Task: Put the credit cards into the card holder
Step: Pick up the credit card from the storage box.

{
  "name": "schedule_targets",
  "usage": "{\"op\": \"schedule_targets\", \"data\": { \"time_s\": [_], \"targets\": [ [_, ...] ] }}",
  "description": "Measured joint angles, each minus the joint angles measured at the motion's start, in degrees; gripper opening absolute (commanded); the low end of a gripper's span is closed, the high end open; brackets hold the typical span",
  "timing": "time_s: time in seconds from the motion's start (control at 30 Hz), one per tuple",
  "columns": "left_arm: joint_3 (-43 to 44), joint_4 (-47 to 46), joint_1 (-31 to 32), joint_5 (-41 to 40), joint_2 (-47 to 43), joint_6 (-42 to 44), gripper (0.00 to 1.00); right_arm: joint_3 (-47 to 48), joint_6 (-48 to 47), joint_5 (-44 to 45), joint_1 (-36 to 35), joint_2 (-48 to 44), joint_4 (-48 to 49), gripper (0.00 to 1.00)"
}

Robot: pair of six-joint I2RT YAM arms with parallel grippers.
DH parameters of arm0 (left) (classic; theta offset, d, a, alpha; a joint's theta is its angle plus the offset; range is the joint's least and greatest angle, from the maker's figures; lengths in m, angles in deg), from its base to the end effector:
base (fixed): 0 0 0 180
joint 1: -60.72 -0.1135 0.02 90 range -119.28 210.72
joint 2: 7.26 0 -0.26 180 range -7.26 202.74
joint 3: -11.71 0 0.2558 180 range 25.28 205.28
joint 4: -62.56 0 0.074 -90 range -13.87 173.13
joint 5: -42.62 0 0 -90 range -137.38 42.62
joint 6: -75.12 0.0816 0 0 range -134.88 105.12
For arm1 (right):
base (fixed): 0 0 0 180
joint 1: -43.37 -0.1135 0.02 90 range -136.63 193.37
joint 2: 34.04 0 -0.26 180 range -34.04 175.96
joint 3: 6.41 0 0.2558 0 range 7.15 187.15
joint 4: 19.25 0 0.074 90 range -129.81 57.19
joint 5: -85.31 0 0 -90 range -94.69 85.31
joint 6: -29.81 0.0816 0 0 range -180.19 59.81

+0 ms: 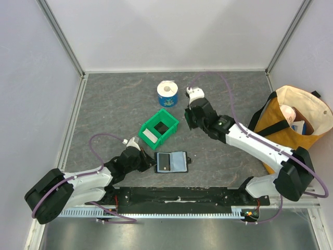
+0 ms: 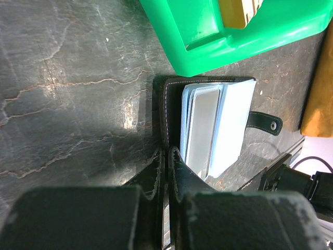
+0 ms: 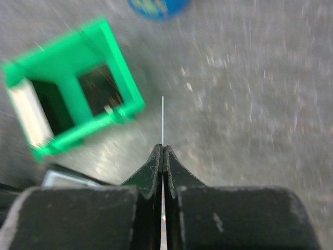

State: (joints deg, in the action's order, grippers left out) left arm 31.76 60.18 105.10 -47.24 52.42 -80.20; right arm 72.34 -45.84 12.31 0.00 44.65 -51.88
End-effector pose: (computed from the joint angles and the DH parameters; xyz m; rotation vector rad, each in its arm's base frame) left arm 0.1497 -0.1467 0.0806 -0.4407 2.3929 -0.9882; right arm 0.2729 0.2250 0.2869 -0.3627 2.0933 0.2827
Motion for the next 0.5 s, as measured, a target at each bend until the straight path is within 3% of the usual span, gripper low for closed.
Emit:
{"op": "schedule_targets", "data": {
  "time_s": [0.23,0.5],
  "targets": [
    [0.0,1.1,0.0,0.0,-1.0,0.4,0.02,-13.0,3.8,1.3,0.0,0.0,-3.3,0.00],
    [0.0,2.2,0.0,0.0,-1.7,0.5,0.02,-18.6,6.4,1.3,0.0,0.0,-1.5,0.00]
  ]
}}
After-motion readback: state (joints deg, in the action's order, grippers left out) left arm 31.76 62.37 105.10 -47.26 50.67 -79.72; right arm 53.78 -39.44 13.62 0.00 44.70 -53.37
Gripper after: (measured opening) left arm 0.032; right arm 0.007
